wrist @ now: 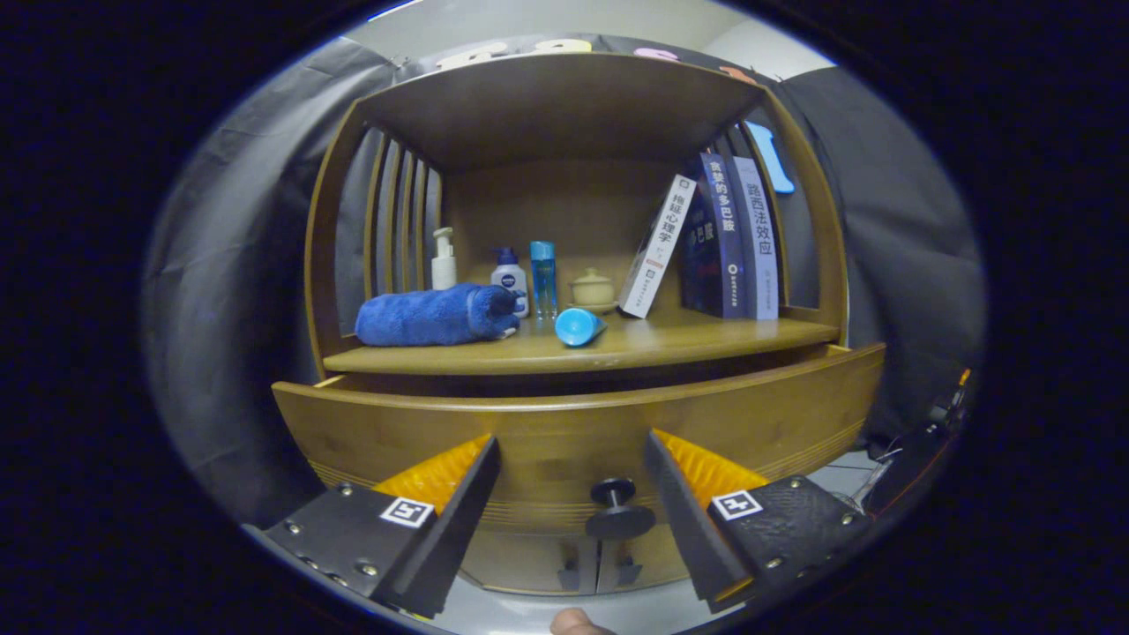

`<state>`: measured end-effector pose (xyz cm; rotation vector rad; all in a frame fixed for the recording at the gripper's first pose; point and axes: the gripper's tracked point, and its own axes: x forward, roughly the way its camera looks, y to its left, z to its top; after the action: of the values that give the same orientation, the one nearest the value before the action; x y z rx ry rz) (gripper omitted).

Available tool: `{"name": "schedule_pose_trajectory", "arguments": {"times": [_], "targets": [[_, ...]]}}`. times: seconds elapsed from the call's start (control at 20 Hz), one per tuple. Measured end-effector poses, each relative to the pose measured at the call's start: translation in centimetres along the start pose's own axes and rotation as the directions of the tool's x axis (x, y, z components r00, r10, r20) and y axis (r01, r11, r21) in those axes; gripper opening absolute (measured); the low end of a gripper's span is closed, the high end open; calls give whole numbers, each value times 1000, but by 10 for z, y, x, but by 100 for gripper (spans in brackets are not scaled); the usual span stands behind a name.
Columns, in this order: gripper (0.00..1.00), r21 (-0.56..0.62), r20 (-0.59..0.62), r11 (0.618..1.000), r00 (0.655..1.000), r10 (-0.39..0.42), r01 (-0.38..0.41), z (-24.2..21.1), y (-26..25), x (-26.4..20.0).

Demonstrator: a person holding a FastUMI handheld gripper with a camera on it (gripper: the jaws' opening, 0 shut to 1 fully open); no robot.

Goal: Pull open the drawer, take out the items inside it, and place them on the countertop above the cabinet.

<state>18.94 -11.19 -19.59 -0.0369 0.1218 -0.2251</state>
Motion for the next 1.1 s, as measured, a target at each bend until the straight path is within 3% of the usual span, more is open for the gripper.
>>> {"name": "schedule_pose_trajectory", "arguments": {"times": [0.45, 0.75, 1.1], "targets": [[99, 14, 39, 1000, 999, -17, 17, 7, 6, 46], [99, 47, 36, 999, 999, -15, 14, 3, 8, 37], [99, -20, 34, 1000, 999, -10, 11, -2, 8, 39]]}}
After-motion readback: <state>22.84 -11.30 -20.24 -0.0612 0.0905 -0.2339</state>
